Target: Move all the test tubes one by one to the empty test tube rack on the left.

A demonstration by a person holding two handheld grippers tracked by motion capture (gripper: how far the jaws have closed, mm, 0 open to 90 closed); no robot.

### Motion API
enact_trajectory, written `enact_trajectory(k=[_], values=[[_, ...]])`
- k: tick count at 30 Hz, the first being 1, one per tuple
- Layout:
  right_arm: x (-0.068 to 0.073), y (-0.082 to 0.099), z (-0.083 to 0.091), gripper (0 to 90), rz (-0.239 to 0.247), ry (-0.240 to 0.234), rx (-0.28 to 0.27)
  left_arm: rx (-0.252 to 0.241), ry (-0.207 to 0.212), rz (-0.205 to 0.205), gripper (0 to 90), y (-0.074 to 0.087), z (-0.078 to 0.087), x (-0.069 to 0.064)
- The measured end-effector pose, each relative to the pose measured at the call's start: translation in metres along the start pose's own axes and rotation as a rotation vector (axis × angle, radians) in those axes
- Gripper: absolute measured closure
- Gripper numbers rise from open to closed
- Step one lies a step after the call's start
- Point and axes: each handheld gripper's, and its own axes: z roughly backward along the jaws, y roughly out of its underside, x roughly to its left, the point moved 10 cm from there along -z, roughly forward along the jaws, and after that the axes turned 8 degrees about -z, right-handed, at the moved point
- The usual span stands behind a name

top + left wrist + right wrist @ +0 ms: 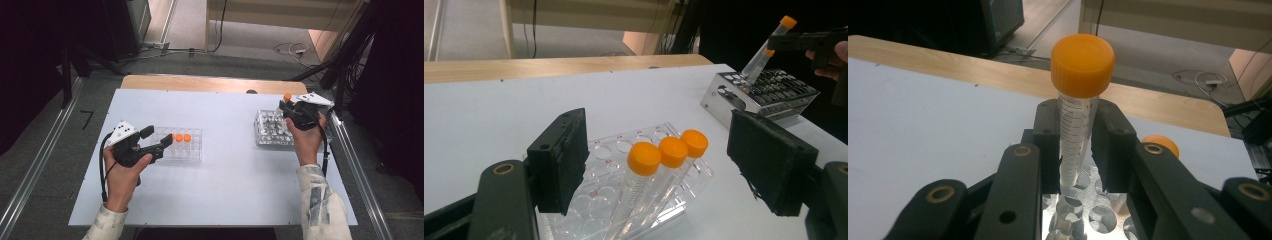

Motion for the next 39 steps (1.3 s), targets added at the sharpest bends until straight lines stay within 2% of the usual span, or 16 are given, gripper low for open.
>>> enact_trajectory(k=[3, 7, 19, 32, 39], values=[[0.004, -0.004, 0.01, 72.1, 0.003, -0.013, -0.016, 0.0, -0.002, 0.0, 24.1, 0.0, 0.001, 0.0], [0.016, -0.004, 0.021, 72.1, 0.013, -0.057, -0.022, 0.0, -0.001, -0.002, 24.1, -0.001, 0.001, 0.0], [0.071, 0.014, 0.046, 72.1, 0.072, -0.218, -0.006, 0.0, 0.005, -0.008, 24.1, -0.002, 0.002, -0.005], [0.118, 0.041, 0.055, 72.1, 0.119, -0.352, 0.04, 0.0, 0.016, -0.016, 24.3, -0.002, 0.002, -0.009], [0.14, 0.052, 0.06, 72.1, 0.155, -0.398, 0.061, -0.001, 0.022, -0.02, 24.6, -0.003, 0.002, -0.012]])
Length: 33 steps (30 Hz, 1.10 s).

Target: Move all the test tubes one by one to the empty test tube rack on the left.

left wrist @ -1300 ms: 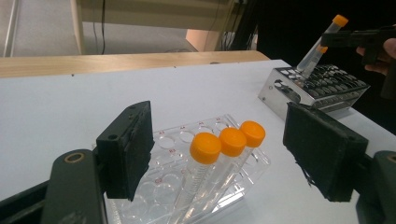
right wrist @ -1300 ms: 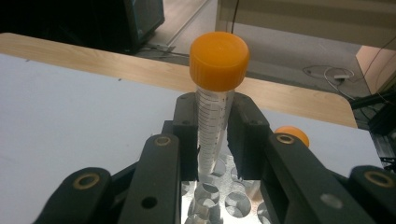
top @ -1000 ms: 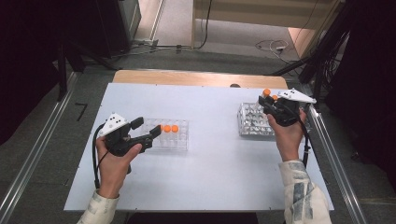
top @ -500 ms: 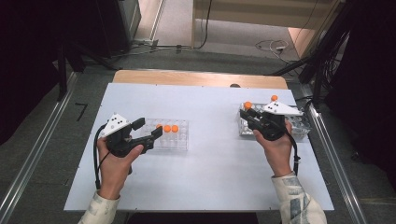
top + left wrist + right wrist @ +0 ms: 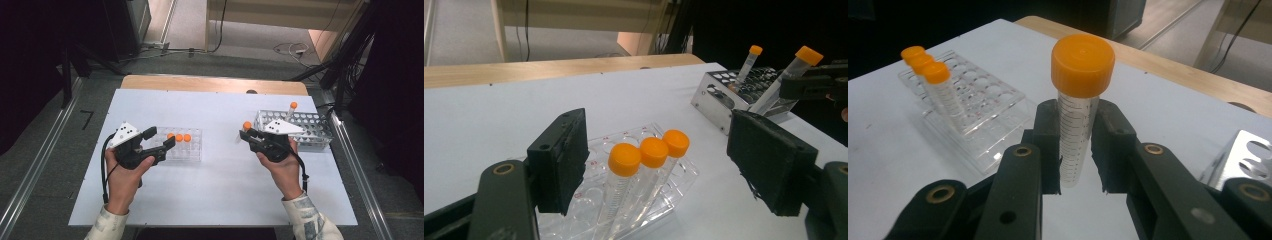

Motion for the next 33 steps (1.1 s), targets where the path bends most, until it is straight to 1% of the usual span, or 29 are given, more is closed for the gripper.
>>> enact_trajectory(k=[9, 18, 20, 25, 33], values=[[0.025, 0.009, -0.007, 72.1, 0.036, -0.054, 0.033, -0.004, 0.017, -0.013, 25.1, -0.002, 0.0, -0.008], [0.05, 0.021, -0.014, 72.1, 0.072, -0.108, 0.072, -0.005, 0.046, -0.037, 25.4, -0.004, 0.001, -0.022], [0.056, 0.024, -0.016, 72.1, 0.087, -0.121, 0.081, -0.005, 0.051, -0.043, 25.5, -0.005, 0.001, -0.024], [0.07, 0.031, -0.021, 72.1, 0.111, -0.149, 0.104, -0.005, 0.073, -0.059, 25.9, -0.006, 0.001, -0.034], [0.09, 0.04, -0.027, 72.1, 0.129, -0.194, 0.131, 0.0, 0.109, -0.089, 26.9, -0.007, -0.001, -0.052]])
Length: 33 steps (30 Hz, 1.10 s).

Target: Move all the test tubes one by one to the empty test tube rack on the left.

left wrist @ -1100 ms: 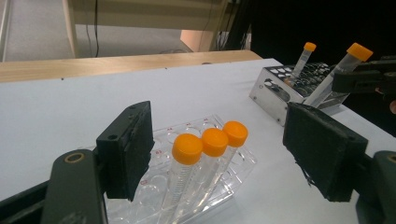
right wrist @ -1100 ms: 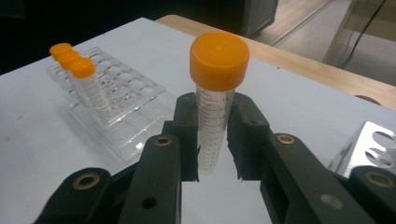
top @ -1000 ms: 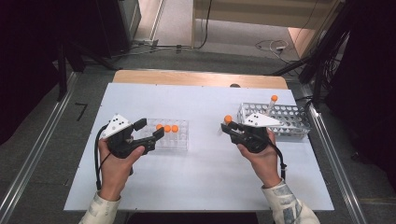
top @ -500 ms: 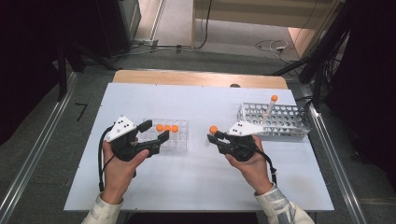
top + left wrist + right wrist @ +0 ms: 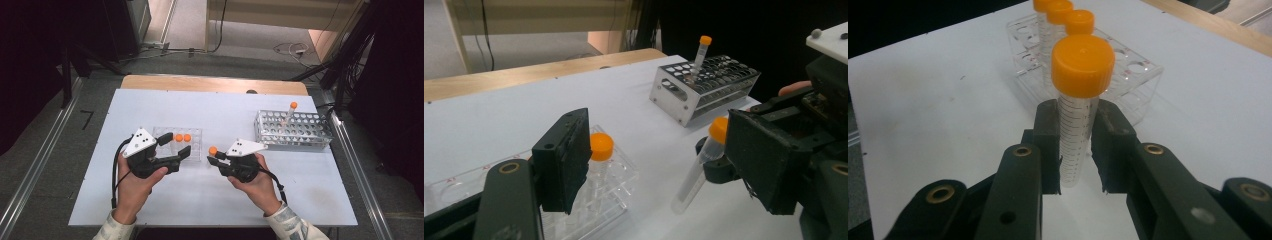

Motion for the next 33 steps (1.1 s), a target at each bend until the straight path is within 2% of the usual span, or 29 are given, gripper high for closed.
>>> enact_trajectory(k=[4, 11, 17, 23, 33], values=[[0.008, 0.002, -0.004, 72.1, 0.001, -0.021, 0.009, 0.004, 0.039, -0.003, 29.6, 0.001, -0.003, -0.012], [0.02, 0.004, -0.01, 72.1, 0.014, -0.053, 0.021, 0.041, 0.095, -0.044, 35.6, 0.008, -0.013, -0.035], [0.027, 0.005, -0.013, 72.0, 0.022, -0.065, 0.026, 0.076, 0.119, -0.072, 46.1, 0.018, -0.022, -0.046], [0.032, 0.005, -0.013, 72.0, 0.032, -0.077, 0.026, 0.091, 0.116, -0.092, 59.8, 0.023, -0.026, -0.047], [0.033, 0.005, -0.013, 72.0, 0.031, -0.079, 0.026, 0.102, 0.119, -0.103, 68.7, 0.027, -0.028, -0.047]])
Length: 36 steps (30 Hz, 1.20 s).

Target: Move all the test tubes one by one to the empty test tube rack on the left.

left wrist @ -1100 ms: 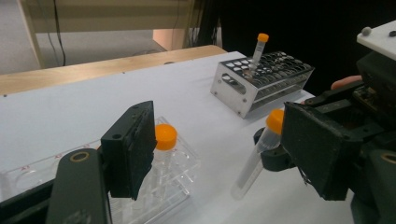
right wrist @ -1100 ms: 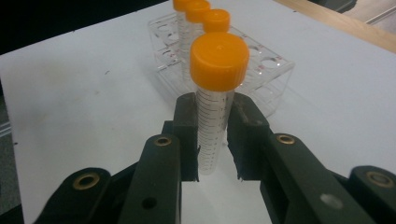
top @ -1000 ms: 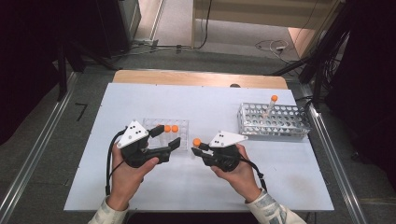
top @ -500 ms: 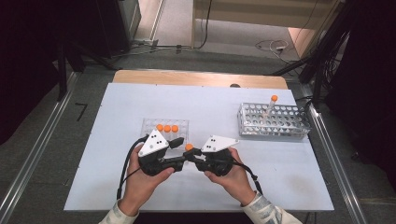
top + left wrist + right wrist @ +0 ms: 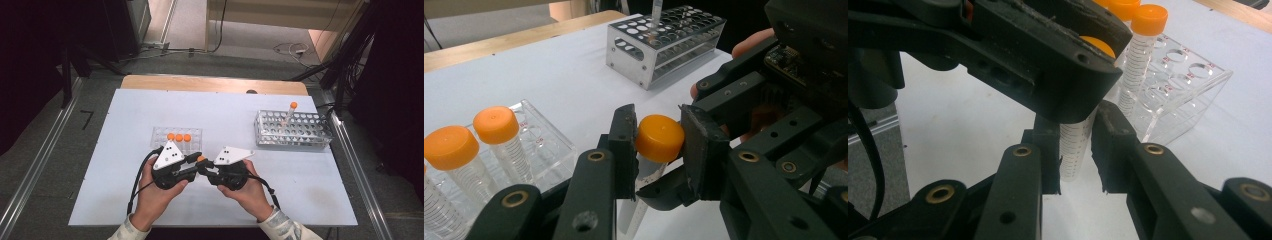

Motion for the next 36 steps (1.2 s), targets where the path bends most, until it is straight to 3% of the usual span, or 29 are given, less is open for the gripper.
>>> enact_trajectory(k=[6, 11, 16, 23, 29, 36], values=[[0.001, 0.0, 0.0, 69.2, -0.006, -0.01, 0.0, 0.001, 0.005, 0.009, 69.9, 0.0, 0.002, 0.001], [0.0, -0.002, 0.002, 42.9, -0.039, -0.026, -0.004, -0.021, -0.018, 0.031, 70.0, -0.007, 0.014, 0.013], [-0.008, -0.002, 0.004, 31.4, -0.074, -0.021, -0.011, -0.051, -0.054, 0.065, 70.0, -0.013, 0.03, 0.032], [-0.017, 0.0, 0.005, 29.2, -0.099, -0.001, -0.008, -0.102, -0.123, 0.108, 70.1, -0.021, 0.055, 0.062], [-0.023, 0.0, 0.006, 29.2, -0.108, 0.01, -0.012, -0.134, -0.208, 0.121, 70.1, -0.027, 0.073, 0.089], [-0.028, 0.0, 0.007, 29.5, -0.119, 0.019, -0.014, -0.13, -0.262, 0.141, 70.1, -0.022, 0.069, 0.113]])
